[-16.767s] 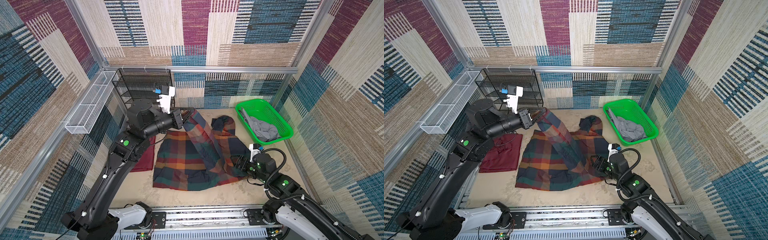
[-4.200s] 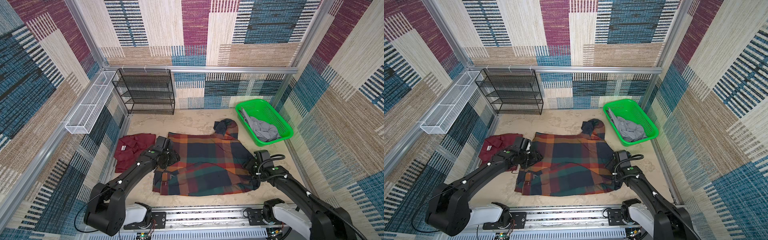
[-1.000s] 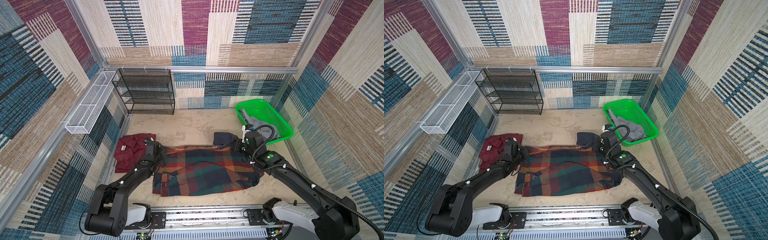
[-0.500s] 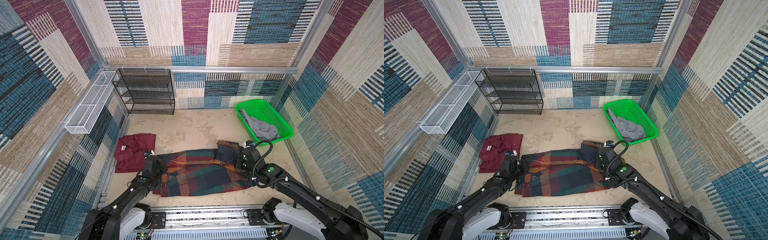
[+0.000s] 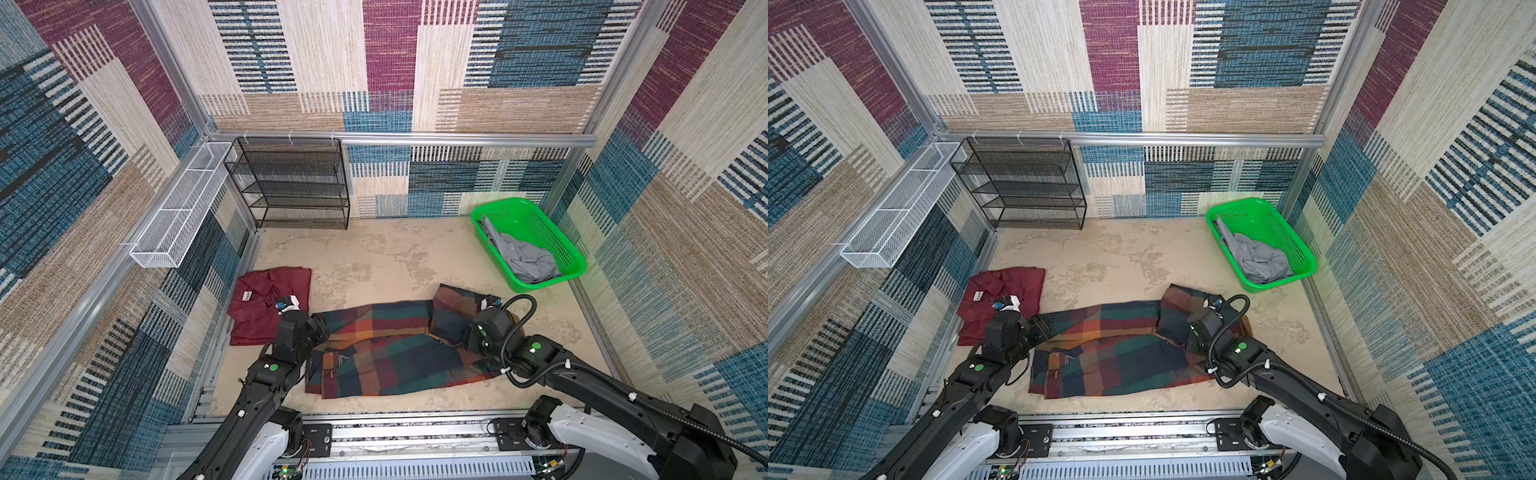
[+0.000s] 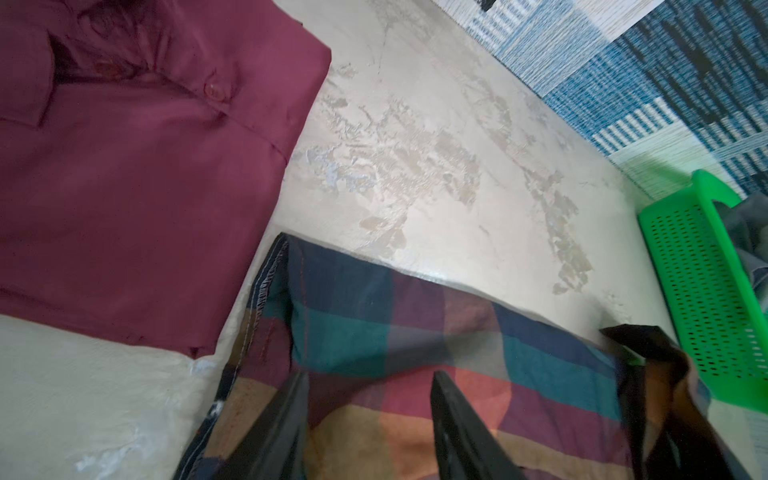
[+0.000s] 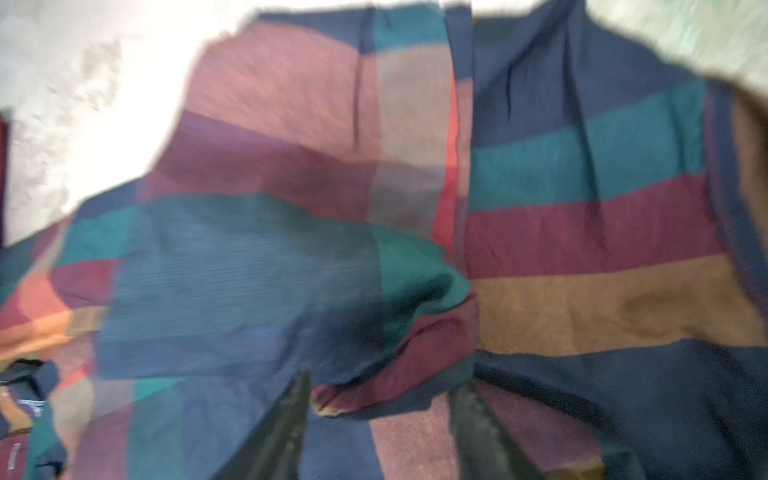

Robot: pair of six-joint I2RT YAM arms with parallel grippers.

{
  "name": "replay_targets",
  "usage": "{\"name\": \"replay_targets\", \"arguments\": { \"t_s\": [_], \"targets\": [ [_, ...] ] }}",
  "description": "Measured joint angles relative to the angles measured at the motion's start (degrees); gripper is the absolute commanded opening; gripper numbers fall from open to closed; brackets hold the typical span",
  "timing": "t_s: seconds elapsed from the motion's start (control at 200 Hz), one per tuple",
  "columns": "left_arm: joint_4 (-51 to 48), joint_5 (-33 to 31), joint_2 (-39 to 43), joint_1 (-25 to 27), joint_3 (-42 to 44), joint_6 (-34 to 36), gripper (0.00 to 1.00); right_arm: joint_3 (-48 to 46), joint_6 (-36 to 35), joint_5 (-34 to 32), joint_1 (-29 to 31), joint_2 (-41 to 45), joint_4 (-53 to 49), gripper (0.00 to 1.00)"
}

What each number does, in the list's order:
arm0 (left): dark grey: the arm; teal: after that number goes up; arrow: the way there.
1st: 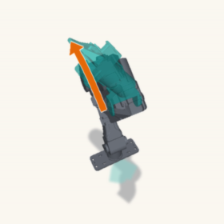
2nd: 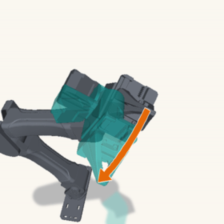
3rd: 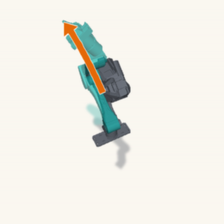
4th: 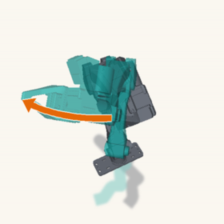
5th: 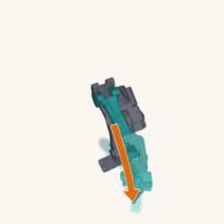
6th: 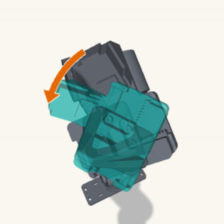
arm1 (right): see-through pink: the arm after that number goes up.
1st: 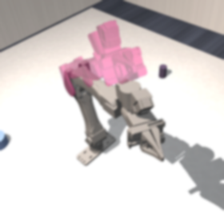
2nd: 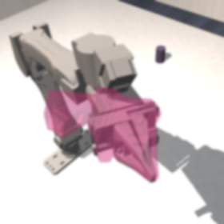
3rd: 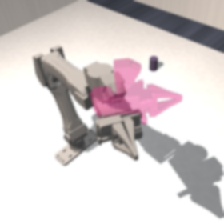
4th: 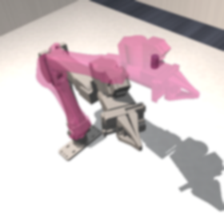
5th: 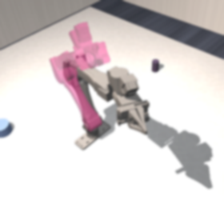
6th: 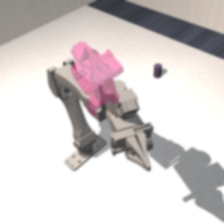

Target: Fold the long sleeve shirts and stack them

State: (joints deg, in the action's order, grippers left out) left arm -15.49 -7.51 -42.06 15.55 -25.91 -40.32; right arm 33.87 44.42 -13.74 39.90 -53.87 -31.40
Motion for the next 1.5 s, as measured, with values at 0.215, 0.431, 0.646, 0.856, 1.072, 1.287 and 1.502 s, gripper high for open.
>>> {"name": "replay_targets", "arguments": {
  "t_s": [0.215, 0.431, 0.646, 0.856, 1.072, 1.287, 1.502],
  "targets": [
    [-9.7, 0.2, -5.2, 0.0, -12.5, 0.0, 0.78, 9.1, -6.0, -2.4, -4.0, -6.4, 0.7, 0.79],
    [-17.5, 2.1, -11.1, -0.1, -24.3, 5.2, 0.88, 15.6, -14.5, 2.8, -15.4, -20.0, 5.8, 0.78],
    [-21.6, 3.2, -14.7, -0.3, -29.2, 15.0, 0.88, 21.5, -17.2, 8.0, -17.7, -34.2, 11.1, 0.61],
    [-22.1, 0.5, -14.2, -0.4, -27.9, 21.5, 0.87, 22.7, -17.7, 8.1, -17.9, -40.7, 12.3, 0.46],
    [-20.2, -1.7, -10.3, -0.5, -22.4, 23.6, 0.87, 22.1, -17.9, 9.7, -17.9, -39.7, 13.9, 0.12],
    [-19.0, -2.7, -9.2, -0.5, -21.6, 23.6, 0.87, 19.8, -17.9, 13.8, -17.8, -34.9, 14.6, 0.42],
    [-18.3, -2.6, -9.1, -0.7, -21.9, 23.5, 0.87, 23.4, -17.9, 15.0, -15.4, -33.2, 14.0, 0.82]
  ]
}}
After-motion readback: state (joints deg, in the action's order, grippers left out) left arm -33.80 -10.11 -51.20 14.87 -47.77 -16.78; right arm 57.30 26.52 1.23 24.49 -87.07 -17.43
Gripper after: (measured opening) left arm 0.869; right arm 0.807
